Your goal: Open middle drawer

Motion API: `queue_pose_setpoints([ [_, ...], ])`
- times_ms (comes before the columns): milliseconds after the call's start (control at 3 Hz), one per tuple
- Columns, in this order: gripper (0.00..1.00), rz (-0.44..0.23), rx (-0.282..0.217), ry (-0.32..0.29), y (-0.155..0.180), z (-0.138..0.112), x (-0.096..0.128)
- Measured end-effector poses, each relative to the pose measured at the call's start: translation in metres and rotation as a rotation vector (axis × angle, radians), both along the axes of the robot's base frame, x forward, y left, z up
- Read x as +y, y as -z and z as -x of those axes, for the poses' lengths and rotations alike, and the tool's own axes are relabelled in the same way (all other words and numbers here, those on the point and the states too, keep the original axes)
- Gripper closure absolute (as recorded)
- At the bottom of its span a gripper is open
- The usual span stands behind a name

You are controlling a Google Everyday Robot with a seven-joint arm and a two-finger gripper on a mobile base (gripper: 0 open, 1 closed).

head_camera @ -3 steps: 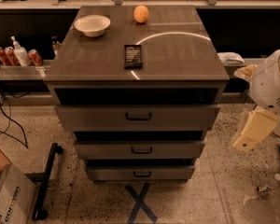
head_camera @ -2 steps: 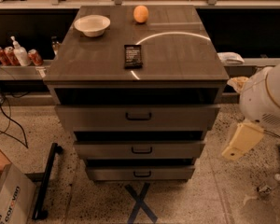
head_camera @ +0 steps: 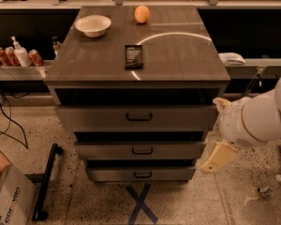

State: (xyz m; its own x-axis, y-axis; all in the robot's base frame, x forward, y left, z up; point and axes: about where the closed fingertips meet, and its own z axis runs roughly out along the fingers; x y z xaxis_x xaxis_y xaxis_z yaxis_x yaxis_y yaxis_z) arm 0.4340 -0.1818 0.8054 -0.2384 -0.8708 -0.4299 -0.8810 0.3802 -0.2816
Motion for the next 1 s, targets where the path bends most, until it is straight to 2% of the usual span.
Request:
queue_pose_setpoints([
  [667, 0.00, -0.157, 0.031, 0.054, 0.061, -0.002, -0.001],
  [1000, 0.00, -0.290, 0.050, 0.084, 0.104, -0.017, -0.009],
])
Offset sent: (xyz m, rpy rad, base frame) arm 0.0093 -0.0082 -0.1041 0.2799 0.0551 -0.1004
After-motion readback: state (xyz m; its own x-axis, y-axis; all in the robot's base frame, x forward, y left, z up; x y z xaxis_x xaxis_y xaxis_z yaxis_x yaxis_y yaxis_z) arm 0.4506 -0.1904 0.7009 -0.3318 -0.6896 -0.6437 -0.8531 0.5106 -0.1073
